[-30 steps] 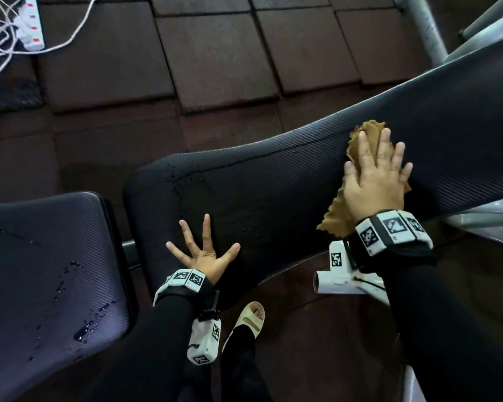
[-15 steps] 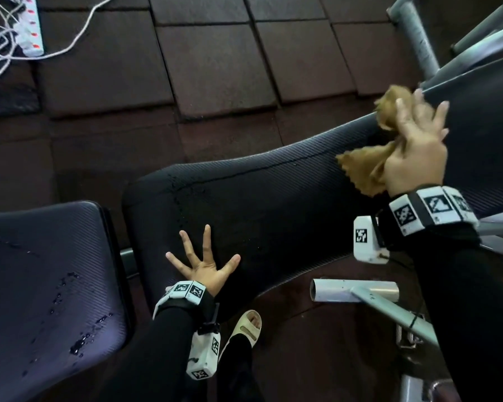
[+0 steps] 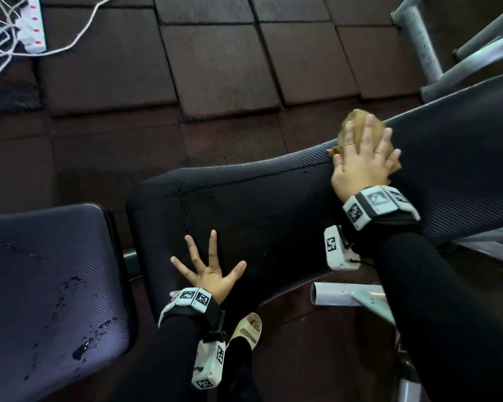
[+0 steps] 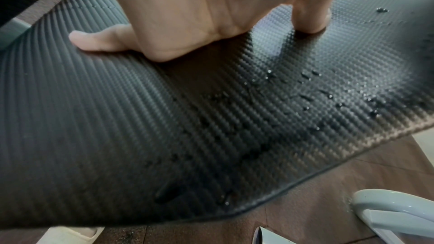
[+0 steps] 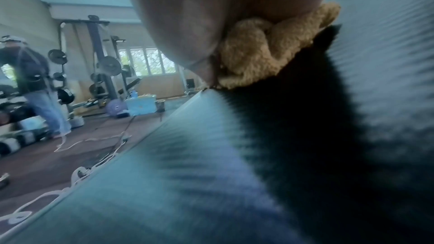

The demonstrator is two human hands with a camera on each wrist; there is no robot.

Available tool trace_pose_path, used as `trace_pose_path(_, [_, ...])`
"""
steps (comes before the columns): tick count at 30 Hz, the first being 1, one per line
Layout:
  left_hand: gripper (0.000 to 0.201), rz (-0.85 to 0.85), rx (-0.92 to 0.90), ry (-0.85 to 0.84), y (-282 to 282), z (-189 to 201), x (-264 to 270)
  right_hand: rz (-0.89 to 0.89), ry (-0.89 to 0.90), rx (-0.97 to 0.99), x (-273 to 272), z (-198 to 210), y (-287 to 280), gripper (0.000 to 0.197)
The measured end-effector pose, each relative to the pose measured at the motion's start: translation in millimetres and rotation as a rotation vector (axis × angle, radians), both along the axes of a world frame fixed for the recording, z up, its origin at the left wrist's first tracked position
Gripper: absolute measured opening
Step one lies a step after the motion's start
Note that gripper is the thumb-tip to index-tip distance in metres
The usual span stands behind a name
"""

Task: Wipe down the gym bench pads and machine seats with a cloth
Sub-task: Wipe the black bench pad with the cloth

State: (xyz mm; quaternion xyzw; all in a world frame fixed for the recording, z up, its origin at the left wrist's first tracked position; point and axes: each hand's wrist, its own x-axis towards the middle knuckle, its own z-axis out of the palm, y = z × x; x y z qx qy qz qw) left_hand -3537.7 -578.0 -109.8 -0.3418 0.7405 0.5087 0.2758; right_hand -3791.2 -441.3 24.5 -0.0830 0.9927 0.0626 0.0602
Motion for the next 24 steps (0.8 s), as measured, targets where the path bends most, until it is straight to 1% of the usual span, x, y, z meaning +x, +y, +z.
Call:
trace_pose_path(3, [0.094, -0.001, -0.009, 0.002, 0, -2, 0, 0.186, -0.112, 0.064, 23, -26, -39, 0.063])
trace_pose_path(6, [0.093, -0.015, -0.039, 0.006, -1, -4, 0, 0.400, -0.239, 0.028, 75, -54, -64, 0.076])
trace_pose_path(8, [0.093, -0.015, -0.044, 0.006, -1, -5, 0, 0.475, -0.277, -0.005, 107, -63, -60, 0.081])
trace_pose_path(10, [0.093, -0.021, -0.044, 0.003, 0, -4, -1, 0.503, -0.291, -0.011, 121, -63, -41, 0.082])
trace_pose_path(13, [0.093, -0.023, -0.022, -0.001, -1, -2, -2, 0.450, -0.238, -0.009, 114, -46, -5, 0.081])
trace_pose_path(16, [0.093, -0.020, 0.002, -0.007, -2, 0, -1, 0.268, -0.120, -0.034, 83, -19, 21, 0.078])
trace_pose_path(18, [0.093, -0.025, 0.004, -0.012, -2, 2, -2, 0.149, -0.075, -0.031, 55, -6, 27, 0.074])
trace_pose_path(21, [0.093, -0.018, 0.009, -0.008, -2, 2, -2, 0.067, -0.047, -0.029, 18, -2, 9, 0.068])
trace_pose_path(24, [0.094, -0.010, 0.000, 0.007, -1, 0, -1, 0.048, -0.080, -0.010, 4, -16, -29, 0.077])
